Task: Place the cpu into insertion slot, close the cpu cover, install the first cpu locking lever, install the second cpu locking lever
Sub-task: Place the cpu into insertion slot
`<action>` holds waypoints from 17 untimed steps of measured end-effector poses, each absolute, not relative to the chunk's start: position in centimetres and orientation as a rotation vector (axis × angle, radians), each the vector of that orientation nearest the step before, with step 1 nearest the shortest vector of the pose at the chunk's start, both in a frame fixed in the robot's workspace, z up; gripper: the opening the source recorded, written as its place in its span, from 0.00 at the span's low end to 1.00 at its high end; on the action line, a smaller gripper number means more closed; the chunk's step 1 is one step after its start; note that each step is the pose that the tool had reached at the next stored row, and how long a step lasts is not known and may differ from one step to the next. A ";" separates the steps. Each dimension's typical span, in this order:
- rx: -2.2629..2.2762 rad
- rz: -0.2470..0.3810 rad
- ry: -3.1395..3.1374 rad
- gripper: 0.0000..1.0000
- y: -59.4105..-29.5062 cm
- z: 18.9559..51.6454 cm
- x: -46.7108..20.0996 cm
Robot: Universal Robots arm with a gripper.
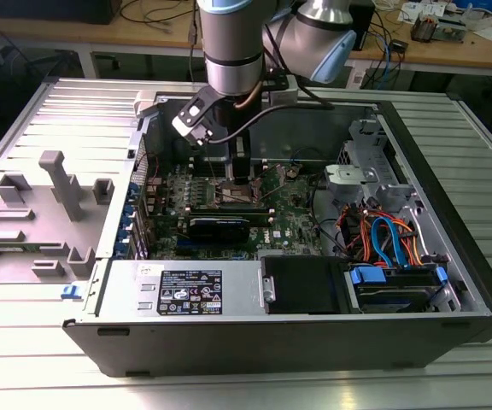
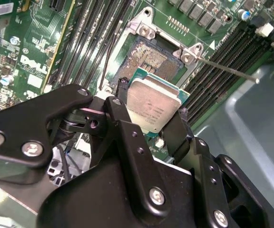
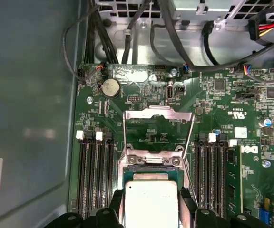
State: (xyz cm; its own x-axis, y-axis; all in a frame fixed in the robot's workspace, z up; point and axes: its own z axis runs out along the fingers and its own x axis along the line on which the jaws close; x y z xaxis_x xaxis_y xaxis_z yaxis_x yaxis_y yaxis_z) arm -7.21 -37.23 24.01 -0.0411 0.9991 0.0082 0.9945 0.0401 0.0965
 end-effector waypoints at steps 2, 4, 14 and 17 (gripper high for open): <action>2.131 0.117 2.220 0.54 -37.2 23.6 -7.3; 2.131 0.117 2.220 0.54 -37.2 23.2 -7.3; 2.155 0.117 2.195 0.54 -37.2 21.3 -7.7; 2.179 0.116 2.170 0.54 -37.2 21.0 -7.7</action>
